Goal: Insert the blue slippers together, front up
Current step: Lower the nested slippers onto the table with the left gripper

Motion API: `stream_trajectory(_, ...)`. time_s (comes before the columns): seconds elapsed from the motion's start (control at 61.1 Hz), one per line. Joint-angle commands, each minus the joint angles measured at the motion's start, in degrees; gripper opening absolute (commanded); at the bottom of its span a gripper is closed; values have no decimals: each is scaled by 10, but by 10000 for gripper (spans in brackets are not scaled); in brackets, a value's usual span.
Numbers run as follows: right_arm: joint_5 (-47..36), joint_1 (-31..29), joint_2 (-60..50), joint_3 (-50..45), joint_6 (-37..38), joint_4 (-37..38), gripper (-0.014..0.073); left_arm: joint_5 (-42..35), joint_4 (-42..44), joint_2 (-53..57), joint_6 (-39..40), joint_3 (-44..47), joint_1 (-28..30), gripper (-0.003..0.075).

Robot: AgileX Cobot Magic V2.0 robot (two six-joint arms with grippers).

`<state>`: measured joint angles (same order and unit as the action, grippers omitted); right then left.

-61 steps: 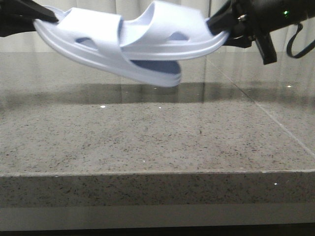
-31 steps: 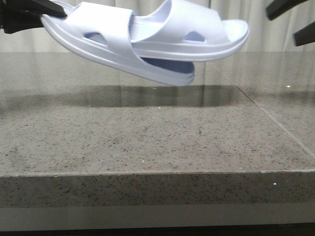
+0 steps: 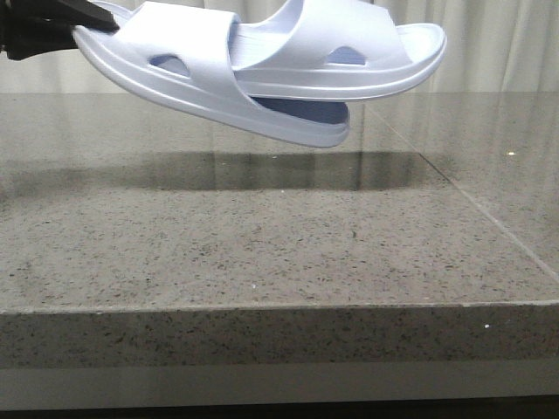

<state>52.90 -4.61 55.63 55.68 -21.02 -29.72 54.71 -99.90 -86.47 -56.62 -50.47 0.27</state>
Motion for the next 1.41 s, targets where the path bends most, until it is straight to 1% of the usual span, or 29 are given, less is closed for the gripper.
stream_trajectory(0.0,-40,0,-35,-12,5,-4,538,34,-64,16,-17,-17,-20,-20)
stream_trajectory(0.196,-41,0,-53,-27,5,-4,538,-34,-69,-11,-17,-42,-88,-20)
stream_trajectory(0.278,-41,0,-53,-27,5,-4,538,-51,-69,-32,-18,-55,-97,-20)
stream_trajectory(0.475,-44,0,-53,-27,4,-4,538,-61,-66,-68,-18,-63,-82,-20)
stream_trajectory(0.638,-44,0,-53,-27,4,-4,538,-54,-26,-78,-18,-63,-70,-20)
stream_trajectory(0.835,-44,0,-53,-27,4,-4,538,-64,13,-78,-18,-63,-58,-12)
stream_trajectory(0.884,-44,0,-53,-27,4,-4,538,-63,20,-78,-18,-63,-58,17)
stream_trajectory(0.933,-44,0,-53,-27,4,-4,538,-63,27,-78,-18,-63,-58,80)
stream_trajectory(1.048,-44,0,-53,-27,4,-4,538,-63,36,-78,-18,-63,-58,293)
stream_trajectory(1.097,-44,0,-53,-27,4,-4,538,-62,45,-78,-18,-63,-53,413)
stream_trajectory(1.162,-44,0,-53,-27,4,-4,538,-52,80,-78,-16,-74,-44,503)
stream_trajectory(1.195,-44,0,-53,-27,4,-4,538,-46,104,-78,-11,-81,-39,512)
stream_trajectory(1.326,-44,0,-53,-27,4,-4,538,-40,212,-59,60,-121,-14,512)
stream_trajectory(1.391,-43,0,-53,-27,4,-4,538,-41,304,-44,114,-149,-3,512)
